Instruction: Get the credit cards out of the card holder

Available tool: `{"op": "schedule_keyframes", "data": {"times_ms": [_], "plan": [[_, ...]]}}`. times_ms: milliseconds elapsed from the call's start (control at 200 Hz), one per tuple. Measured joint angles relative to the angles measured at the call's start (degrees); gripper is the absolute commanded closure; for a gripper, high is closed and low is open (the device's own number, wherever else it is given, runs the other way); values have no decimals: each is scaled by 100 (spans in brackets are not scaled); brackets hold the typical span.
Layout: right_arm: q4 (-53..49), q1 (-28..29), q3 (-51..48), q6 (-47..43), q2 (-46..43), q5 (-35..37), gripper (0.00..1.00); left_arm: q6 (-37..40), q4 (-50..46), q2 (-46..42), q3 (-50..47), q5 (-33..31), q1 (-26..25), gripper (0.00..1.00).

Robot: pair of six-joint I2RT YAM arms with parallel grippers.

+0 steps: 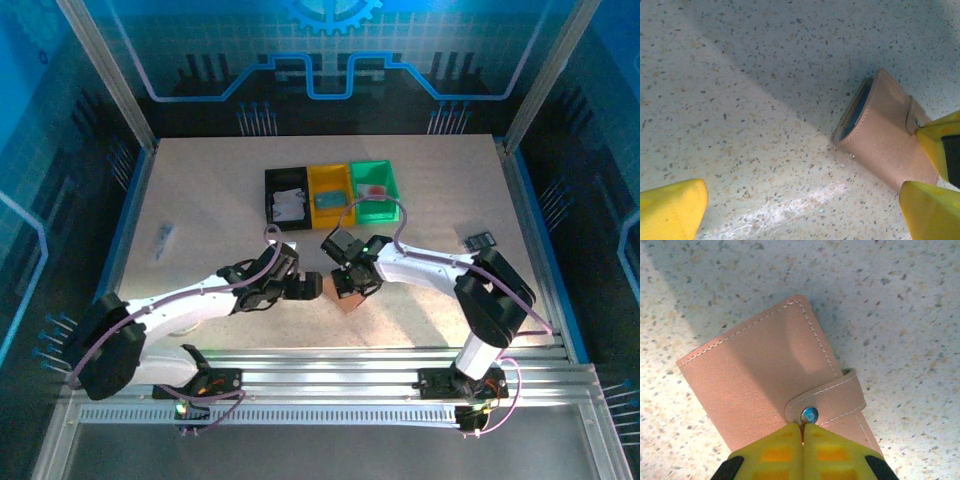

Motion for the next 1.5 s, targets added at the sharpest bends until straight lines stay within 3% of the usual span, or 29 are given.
{"op": "schedule_keyframes", "data": {"times_ms": [650, 1071, 1501], "plan": [[273, 0, -214, 127, -166, -715, 100, -20, -85, 1019, 450, -114, -372, 9], [378, -31, -328, 131, -343, -850, 100, -22, -63, 1445, 546, -122, -374, 20], [647, -199, -584, 173, -527, -1158, 100, -22, -179, 1694, 741, -173, -374, 21]]}}
